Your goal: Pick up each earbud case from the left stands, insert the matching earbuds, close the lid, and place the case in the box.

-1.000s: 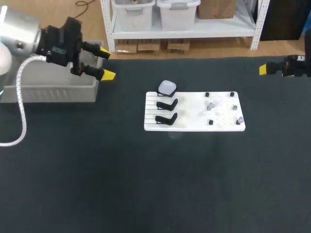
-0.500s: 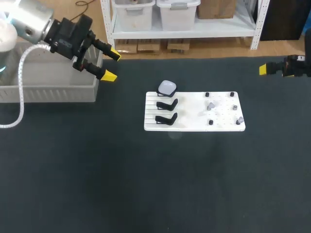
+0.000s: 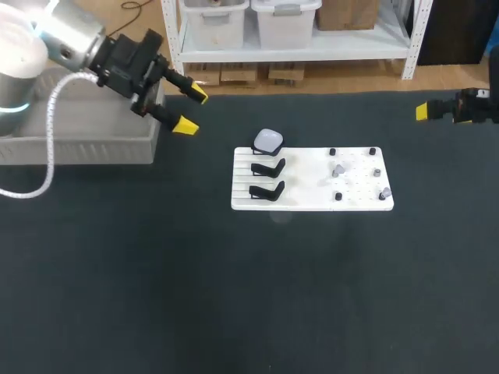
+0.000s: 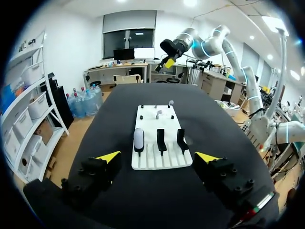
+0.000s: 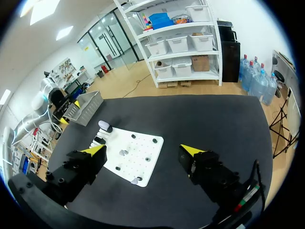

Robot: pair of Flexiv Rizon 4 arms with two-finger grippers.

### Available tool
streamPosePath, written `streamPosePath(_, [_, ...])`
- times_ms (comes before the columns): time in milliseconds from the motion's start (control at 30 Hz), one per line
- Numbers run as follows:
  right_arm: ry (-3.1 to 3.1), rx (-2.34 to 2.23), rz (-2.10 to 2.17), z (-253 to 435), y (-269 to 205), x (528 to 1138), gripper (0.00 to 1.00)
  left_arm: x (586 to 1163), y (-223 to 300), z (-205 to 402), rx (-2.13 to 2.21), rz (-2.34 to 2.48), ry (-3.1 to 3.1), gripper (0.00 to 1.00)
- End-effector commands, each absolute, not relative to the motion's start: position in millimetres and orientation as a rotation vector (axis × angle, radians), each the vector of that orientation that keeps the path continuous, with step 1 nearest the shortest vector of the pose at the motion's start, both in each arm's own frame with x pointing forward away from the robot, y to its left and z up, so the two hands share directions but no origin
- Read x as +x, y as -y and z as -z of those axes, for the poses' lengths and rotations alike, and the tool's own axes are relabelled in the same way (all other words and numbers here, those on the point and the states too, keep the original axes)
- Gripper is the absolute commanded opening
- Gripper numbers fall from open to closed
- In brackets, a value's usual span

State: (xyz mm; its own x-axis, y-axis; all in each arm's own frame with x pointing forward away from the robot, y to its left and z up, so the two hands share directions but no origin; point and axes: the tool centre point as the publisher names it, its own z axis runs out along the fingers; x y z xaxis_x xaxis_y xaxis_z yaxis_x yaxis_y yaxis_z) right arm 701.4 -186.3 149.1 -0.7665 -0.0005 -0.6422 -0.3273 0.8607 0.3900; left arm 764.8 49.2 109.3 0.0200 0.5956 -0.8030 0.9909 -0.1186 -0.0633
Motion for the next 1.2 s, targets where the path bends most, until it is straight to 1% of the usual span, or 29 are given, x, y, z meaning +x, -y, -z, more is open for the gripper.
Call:
streamPosePath(33, [-2.372,-0.236,-0.646,-149,186,701,1.00,774,-31,-96,1.777,0.945,-1.636,1.00])
streamPosePath(600, [-2.372,-0.236,-0.646,-149,186,701,1.00,784,4,-63,1.720,0.923,-1.648,1.00])
streamPosePath(967, [-2.372,-0.236,-0.646,-149,186,701,1.00,783,13,-41,1.688,0.928,-1.665,1.00])
streamPosePath(1000, [-2.372,-0.236,-0.646,-149,186,701,1.00,783,14,-40,1.685,0.929,-1.665,0.97])
streamPosePath(1033, [-2.372,-0.236,-0.646,-149,186,701,1.00,783,15,-39,1.683,0.930,-1.665,0.85])
streamPosePath(1167, [-2.372,-0.236,-0.646,-149,186,701,1.00,783,19,-35,1.677,0.932,-1.663,0.83])
streamPosePath(1200, [-2.372,-0.236,-0.646,-149,186,701,1.00,783,20,-34,1.675,0.932,-1.663,0.84])
